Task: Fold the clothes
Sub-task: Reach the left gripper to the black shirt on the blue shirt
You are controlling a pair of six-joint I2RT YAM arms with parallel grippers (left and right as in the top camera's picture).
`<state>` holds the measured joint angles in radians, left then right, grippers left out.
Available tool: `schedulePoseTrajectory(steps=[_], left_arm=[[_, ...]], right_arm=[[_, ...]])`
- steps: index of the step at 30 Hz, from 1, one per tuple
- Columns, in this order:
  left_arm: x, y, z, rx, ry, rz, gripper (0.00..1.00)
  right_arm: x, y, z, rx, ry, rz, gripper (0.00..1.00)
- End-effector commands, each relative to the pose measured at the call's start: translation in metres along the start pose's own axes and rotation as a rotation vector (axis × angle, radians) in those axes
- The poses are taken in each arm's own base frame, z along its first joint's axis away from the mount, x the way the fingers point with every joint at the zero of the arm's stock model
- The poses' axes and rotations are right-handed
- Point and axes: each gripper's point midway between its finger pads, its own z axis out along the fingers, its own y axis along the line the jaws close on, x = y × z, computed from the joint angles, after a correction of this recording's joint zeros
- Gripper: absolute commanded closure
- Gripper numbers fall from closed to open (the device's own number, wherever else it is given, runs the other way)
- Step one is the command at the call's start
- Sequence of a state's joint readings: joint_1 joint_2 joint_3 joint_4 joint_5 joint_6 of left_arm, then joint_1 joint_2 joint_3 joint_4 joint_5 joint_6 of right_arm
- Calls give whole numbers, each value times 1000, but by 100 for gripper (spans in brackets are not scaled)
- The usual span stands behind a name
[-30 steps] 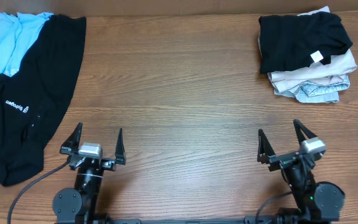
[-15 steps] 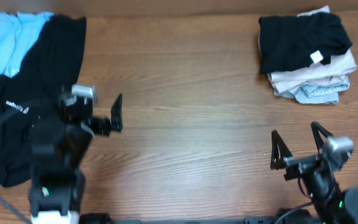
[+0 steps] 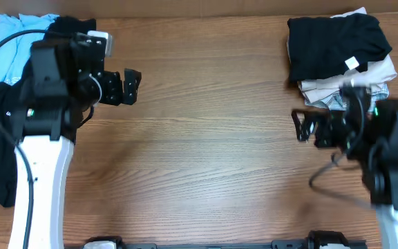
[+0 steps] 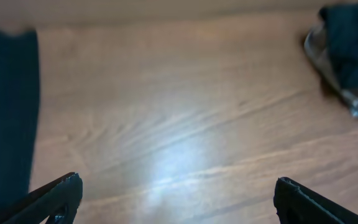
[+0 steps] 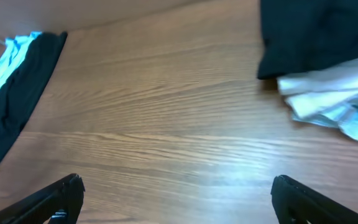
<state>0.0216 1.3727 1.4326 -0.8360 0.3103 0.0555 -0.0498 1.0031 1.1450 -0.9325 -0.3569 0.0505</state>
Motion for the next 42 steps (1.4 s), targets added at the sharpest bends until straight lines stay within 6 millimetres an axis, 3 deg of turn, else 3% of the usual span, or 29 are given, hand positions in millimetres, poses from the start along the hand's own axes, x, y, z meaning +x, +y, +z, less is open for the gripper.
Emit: schedulePoseTrajectory(steps=[1, 5, 9, 12, 17, 19, 20, 22, 25, 29, 33, 42], left_arm=[[6, 15, 19, -41, 61, -6, 0], [18, 24, 41, -51, 123, -23, 0], [24, 51, 56, -173, 158, -18, 0], [25, 84, 63, -294, 167, -31, 0], [42, 141, 75, -391, 207, -113, 0], [57, 170, 80, -443, 245, -156, 0], [74, 198, 83, -502, 284, -189, 0], [88, 216, 88, -510, 326, -175, 4], [109, 232, 97, -502, 396, -135, 14], [131, 243, 105, -515, 469, -139, 18], [150, 256, 106, -580, 543, -135, 30], [178, 260, 124, -558, 617, -155, 31]], right_arm=[[-15, 18, 24, -141, 30, 22, 0], [-14, 16, 62, -211, 107, 134, 0], [-1, 19, 90, -296, 208, 226, 0], [5, 21, 106, -353, 257, 256, 1], [7, 23, 115, -351, 268, 261, 5], [8, 25, 116, -346, 271, 250, 5], [10, 29, 118, -345, 277, 241, 4], [14, 33, 119, -340, 288, 227, 4], [18, 40, 122, -326, 299, 201, 4], [24, 46, 126, -303, 310, 170, 4], [27, 51, 127, -299, 318, 158, 4], [27, 51, 128, -299, 319, 158, 6]])
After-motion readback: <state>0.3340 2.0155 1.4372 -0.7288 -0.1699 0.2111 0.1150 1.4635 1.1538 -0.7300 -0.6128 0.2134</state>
